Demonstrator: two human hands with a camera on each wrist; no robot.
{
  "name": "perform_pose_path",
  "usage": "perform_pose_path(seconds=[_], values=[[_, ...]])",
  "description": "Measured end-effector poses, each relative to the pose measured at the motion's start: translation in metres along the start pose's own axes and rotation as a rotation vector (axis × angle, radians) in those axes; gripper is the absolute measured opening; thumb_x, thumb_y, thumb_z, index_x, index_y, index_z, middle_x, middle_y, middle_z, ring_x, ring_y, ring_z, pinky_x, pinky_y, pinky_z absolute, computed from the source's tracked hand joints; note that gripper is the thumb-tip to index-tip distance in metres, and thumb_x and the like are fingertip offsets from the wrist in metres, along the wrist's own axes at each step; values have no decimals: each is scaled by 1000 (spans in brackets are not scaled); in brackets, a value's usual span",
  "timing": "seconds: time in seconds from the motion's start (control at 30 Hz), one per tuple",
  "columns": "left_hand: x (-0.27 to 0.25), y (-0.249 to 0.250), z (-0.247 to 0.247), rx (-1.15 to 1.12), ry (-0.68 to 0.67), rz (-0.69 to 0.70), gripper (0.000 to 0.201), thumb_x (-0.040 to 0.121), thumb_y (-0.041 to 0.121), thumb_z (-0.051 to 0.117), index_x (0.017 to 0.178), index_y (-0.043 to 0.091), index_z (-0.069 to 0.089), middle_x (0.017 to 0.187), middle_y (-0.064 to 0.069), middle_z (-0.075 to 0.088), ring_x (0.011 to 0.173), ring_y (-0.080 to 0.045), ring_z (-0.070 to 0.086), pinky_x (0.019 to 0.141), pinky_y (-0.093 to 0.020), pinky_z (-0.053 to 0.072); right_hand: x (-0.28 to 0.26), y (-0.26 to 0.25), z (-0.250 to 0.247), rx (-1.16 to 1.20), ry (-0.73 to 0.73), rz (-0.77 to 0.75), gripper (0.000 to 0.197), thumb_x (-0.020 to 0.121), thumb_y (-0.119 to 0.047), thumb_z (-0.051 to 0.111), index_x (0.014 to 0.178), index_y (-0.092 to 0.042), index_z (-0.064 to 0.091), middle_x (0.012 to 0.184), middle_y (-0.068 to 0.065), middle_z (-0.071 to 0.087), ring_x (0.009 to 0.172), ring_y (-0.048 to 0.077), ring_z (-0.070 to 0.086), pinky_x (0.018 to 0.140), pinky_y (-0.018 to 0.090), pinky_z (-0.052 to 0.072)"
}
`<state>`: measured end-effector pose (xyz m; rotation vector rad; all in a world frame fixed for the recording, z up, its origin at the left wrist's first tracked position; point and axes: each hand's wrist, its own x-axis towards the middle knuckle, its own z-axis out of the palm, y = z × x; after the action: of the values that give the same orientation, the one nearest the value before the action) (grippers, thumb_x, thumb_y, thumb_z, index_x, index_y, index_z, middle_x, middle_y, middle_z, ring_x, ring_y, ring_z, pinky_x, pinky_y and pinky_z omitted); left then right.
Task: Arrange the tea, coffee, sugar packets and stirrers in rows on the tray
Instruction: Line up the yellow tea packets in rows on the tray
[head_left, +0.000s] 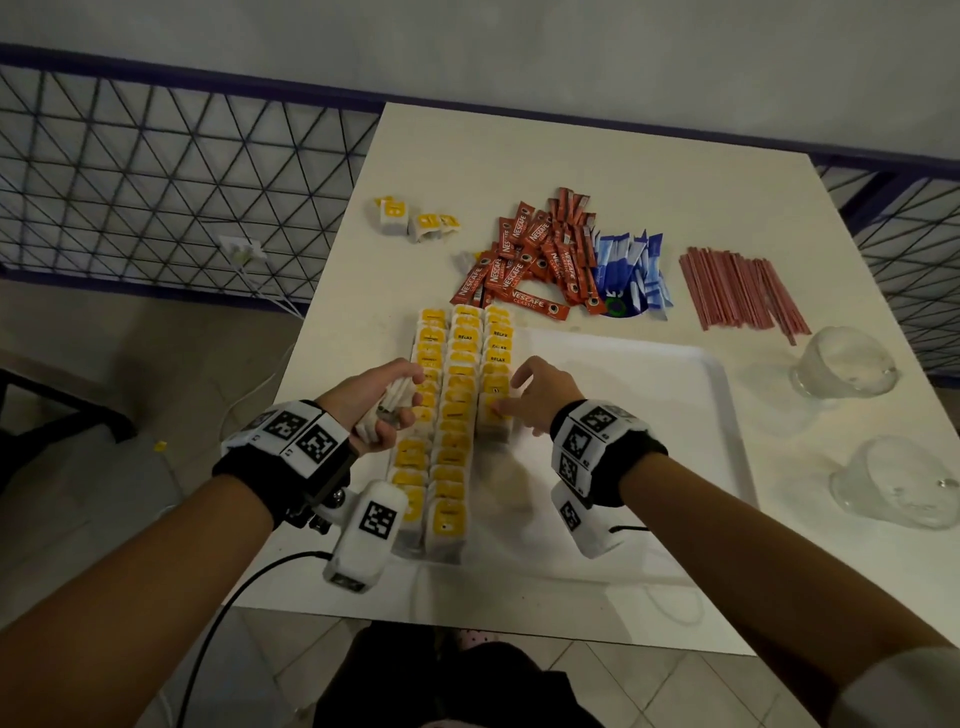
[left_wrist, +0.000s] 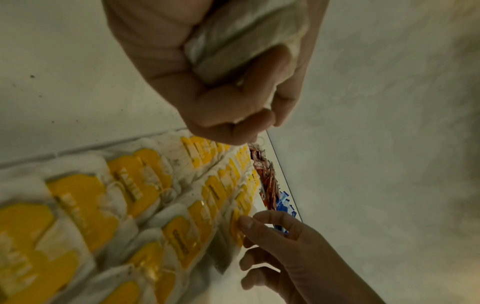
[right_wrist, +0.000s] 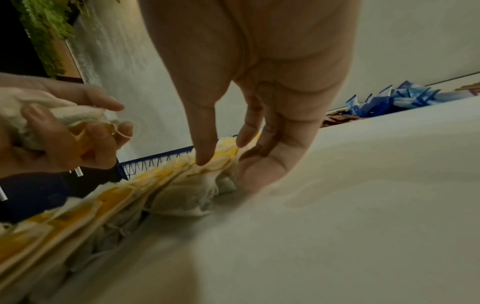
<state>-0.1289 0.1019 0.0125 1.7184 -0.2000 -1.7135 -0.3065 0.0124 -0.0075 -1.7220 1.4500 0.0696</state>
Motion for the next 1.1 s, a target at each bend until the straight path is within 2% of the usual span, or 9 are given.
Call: perform_pose_path(seconds=[0.13, 0.3, 0.5, 0.63, 0.7, 0.8, 0.87, 0.97, 1.1], values=[[-1, 3, 3, -43, -26, 25, 17, 87, 32, 57, 75, 21, 52, 61, 5, 51, 37, -3, 42, 30, -8, 24, -10, 3, -1, 70, -20, 22, 37, 81, -25, 69, 99, -15, 39, 94, 11, 58, 72, 25, 57, 57, 27, 47], [1, 9, 6, -66, -65, 14, 18, 90, 32, 53, 78, 19, 52, 56, 5, 51, 34, -3, 42, 29, -7, 24, -16, 6, 6, 103, -41, 46, 33, 79, -9, 67, 97, -14, 41, 106, 17, 63, 82, 26, 64, 71, 34, 53], [2, 14, 10, -26, -88, 8, 20, 91, 31, 51, 75, 19, 50, 53, 5, 50, 32, -3, 42, 29, -6, 21, -8, 6, 10, 118, 13, 50, 25, 82, -7, 62, 80, -19, 40, 103, 15, 65, 57, 14, 60, 45, 18, 43], [4, 16, 10, -13, -101, -3, 21, 91, 32, 50, 74, 19, 49, 51, 5, 50, 32, -3, 42, 29, -6, 21, -6, 10, 10, 122, 15, 45, 26, 83, -10, 61, 75, -20, 39, 84, 9, 62, 53, 8, 57, 33, 7, 35], [4, 18, 10, -26, -115, -20, 25, 91, 35, 47, 72, 19, 49, 49, 5, 50, 32, -3, 42, 29, -6, 21, -7, 11, 9, 121, 19, 45, 23, 84, -13, 62, 77, -19, 41, 81, 7, 61, 54, 9, 57, 36, 9, 36], [5, 22, 12, -64, -141, -53, 30, 91, 40, 45, 70, 19, 50, 50, 4, 51, 34, -4, 44, 28, -6, 24, -10, 8, 5, 132, 64, 11, 26, 83, -20, 66, 75, -21, 41, 91, 10, 62, 61, 19, 58, 54, 21, 47], [5, 23, 14, -104, -152, -74, 33, 90, 43, 44, 71, 17, 52, 53, 1, 52, 35, -6, 46, 28, -8, 27, -17, 0, 0, 122, 83, -64, 26, 82, -27, 69, 77, -20, 43, 86, 6, 59, 70, 20, 55, 63, 26, 46], [6, 24, 20, -159, -154, -87, 38, 90, 46, 43, 76, 12, 54, 55, -3, 53, 37, -11, 49, 30, -9, 31, -35, -19, -5, 139, -2, -194, 29, 79, -33, 71, 90, -18, 48, 79, -3, 53, 72, 17, 53, 62, 24, 44], [9, 20, 32, -117, -69, -62, 44, 90, 47, 44, 75, 8, 57, 49, -8, 60, 34, -17, 54, 37, -16, 44, -54, -37, -4, 235, -168, -203, 35, 78, -35, 71, 97, -18, 47, 80, 4, 58, 55, 17, 58, 50, 27, 48]])
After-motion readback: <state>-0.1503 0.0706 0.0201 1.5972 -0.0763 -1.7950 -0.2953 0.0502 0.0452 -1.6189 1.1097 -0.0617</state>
